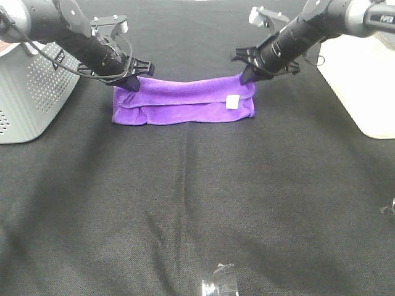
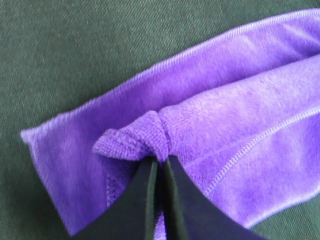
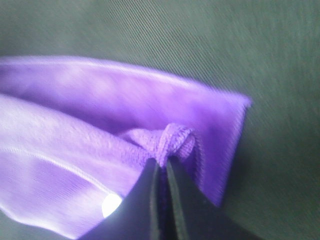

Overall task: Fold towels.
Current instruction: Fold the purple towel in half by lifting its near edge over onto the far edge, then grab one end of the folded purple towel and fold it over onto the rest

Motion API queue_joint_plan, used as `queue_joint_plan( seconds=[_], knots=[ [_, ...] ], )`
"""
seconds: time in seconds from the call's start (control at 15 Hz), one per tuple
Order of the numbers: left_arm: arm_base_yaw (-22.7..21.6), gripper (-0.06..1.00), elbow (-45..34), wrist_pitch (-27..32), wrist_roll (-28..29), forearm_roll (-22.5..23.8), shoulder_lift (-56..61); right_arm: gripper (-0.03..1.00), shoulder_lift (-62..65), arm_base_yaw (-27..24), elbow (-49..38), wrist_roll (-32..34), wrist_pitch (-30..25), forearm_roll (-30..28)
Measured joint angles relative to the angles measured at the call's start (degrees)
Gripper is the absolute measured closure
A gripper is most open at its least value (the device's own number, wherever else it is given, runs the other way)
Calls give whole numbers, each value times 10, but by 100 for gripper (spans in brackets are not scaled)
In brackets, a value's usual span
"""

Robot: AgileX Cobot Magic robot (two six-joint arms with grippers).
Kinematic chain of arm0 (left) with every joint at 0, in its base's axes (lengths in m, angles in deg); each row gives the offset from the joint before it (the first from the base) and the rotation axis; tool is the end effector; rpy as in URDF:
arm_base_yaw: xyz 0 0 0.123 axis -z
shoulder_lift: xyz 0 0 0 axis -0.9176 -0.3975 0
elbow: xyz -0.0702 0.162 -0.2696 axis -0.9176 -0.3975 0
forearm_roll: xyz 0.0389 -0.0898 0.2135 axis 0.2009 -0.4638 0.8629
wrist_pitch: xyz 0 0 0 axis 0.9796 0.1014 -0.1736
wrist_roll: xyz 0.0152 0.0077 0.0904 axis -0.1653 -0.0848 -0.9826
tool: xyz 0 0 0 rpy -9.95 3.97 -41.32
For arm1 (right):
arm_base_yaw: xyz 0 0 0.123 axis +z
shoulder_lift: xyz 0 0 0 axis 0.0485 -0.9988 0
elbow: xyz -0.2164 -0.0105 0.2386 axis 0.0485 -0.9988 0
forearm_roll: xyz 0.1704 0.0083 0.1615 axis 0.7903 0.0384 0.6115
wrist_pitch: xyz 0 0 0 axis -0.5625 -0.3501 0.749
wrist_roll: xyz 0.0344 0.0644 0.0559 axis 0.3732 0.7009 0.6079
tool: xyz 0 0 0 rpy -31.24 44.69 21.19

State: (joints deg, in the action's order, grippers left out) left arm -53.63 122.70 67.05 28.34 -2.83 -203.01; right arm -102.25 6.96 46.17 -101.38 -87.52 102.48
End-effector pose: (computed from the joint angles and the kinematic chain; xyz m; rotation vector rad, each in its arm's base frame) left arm 0.5304 -0.1428 0.1700 0.2715 2.4926 -0.4053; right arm 0.5439 0.1255 0.1615 -0.2482 2.5262 0.5458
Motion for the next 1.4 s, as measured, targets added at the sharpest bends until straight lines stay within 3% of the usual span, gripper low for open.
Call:
queue_joint_plan(
  seconds=[0.13, 0.27, 0.33, 0.47, 0.6, 0.73, 0.93, 1.07, 1.4],
  knots=[
    [-2, 90, 14, 1, -2, -1, -9, 94, -9, 0, 0, 13, -2, -15],
    [-11, 76, 26, 8, -2, -1, -22, 89, -17, 0, 0, 13, -2, -22],
    [-11, 76, 26, 8, -2, -1, -22, 89, -17, 0, 0, 13, -2, -22],
    [-19, 60, 27, 17, -2, -1, -26, 71, -17, 0, 0, 14, -2, -22],
    [-25, 34, 31, 38, -2, 0, -26, 42, -17, 0, 0, 14, -11, -36],
    [-28, 22, 61, 107, 10, 1, -26, 33, -9, 0, 0, 14, -26, -53],
    [-54, 20, 129, 220, 26, -9, -33, 31, 44, 0, 1, 14, -80, -63],
    [-80, 20, 143, 256, 27, -26, -54, 30, 63, 0, 2, 14, -121, -62],
    [-95, 20, 151, 266, -1, -73, -99, 30, 65, 0, 2, 26, -152, -62]
  ],
)
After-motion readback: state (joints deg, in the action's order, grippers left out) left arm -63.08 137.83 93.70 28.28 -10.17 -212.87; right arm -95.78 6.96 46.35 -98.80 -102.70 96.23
